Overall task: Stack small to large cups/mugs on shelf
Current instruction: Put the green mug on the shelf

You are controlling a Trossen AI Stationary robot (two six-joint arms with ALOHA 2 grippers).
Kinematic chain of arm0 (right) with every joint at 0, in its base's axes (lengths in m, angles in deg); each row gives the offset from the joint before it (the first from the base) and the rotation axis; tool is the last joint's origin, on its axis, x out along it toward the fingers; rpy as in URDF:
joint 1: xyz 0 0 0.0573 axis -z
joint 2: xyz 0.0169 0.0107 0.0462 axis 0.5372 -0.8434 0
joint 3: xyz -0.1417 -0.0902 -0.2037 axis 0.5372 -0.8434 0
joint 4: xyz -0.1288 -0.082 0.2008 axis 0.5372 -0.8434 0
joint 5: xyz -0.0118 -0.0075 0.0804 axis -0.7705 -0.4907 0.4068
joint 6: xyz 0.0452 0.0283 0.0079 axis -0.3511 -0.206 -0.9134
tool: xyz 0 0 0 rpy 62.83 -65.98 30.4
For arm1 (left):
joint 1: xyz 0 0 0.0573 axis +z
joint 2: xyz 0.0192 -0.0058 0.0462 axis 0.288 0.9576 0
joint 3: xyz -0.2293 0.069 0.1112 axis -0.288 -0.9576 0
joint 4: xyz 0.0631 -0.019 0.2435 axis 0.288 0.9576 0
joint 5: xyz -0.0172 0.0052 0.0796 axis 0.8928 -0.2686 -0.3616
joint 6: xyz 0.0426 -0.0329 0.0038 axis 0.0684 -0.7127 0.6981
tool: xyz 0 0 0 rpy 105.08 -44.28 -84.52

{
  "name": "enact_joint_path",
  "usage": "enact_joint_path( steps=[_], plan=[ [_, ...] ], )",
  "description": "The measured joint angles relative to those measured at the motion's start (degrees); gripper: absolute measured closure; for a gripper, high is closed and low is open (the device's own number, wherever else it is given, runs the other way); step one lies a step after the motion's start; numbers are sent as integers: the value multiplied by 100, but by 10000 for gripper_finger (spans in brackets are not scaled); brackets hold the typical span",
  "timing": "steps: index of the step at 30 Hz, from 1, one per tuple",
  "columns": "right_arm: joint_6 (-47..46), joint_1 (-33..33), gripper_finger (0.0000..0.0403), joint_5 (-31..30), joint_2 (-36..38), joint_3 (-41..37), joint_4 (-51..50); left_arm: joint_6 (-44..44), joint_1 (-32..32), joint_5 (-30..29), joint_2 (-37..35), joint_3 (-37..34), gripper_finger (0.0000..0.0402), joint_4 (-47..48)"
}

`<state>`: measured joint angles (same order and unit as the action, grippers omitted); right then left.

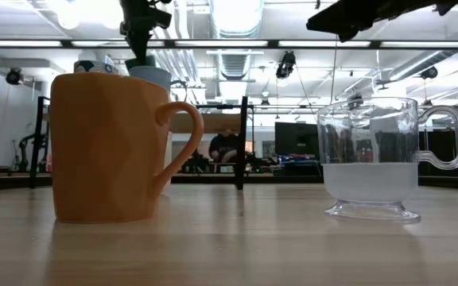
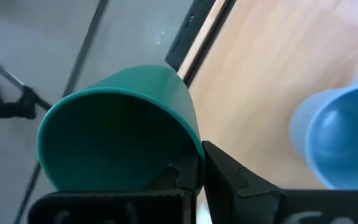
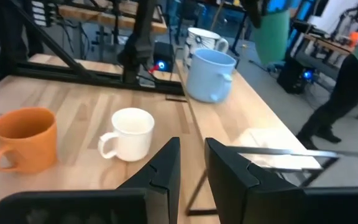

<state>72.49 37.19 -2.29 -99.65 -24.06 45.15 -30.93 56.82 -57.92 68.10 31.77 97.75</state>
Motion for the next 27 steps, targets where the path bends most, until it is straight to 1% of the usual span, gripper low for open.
enact_joint_path(
  steps=[5,9,12,27],
  plan=[
    [-4,74,335,3,0,4,-45,-362,9,44,-95,-19,401,-2],
    [-112,74,335,7,-2,-23,-46,-370,17,85,-253,-101,401,1],
    [-154,74,335,5,-3,-29,-46,-407,17,146,-334,-301,401,1],
    [-298,74,335,7,-4,-33,-34,-326,22,162,-391,-967,401,-2]
  ],
)
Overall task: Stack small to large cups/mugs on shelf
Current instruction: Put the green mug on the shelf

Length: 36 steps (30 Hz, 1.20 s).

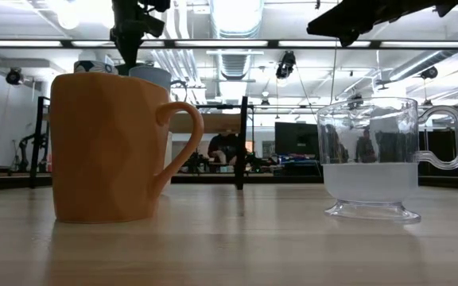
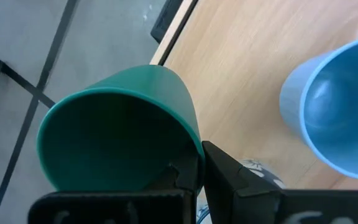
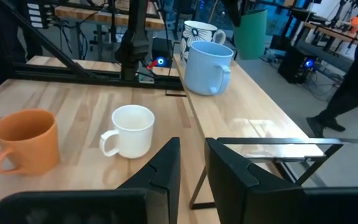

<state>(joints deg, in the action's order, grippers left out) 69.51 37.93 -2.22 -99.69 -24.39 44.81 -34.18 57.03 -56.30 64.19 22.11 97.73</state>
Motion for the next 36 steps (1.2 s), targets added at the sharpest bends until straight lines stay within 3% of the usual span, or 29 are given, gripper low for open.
enact_joint_path(
  steps=[36],
  plan=[
    [-71,-3,335,9,0,-5,-3,-173,10,478,-22,-360,401,-1]
  ],
)
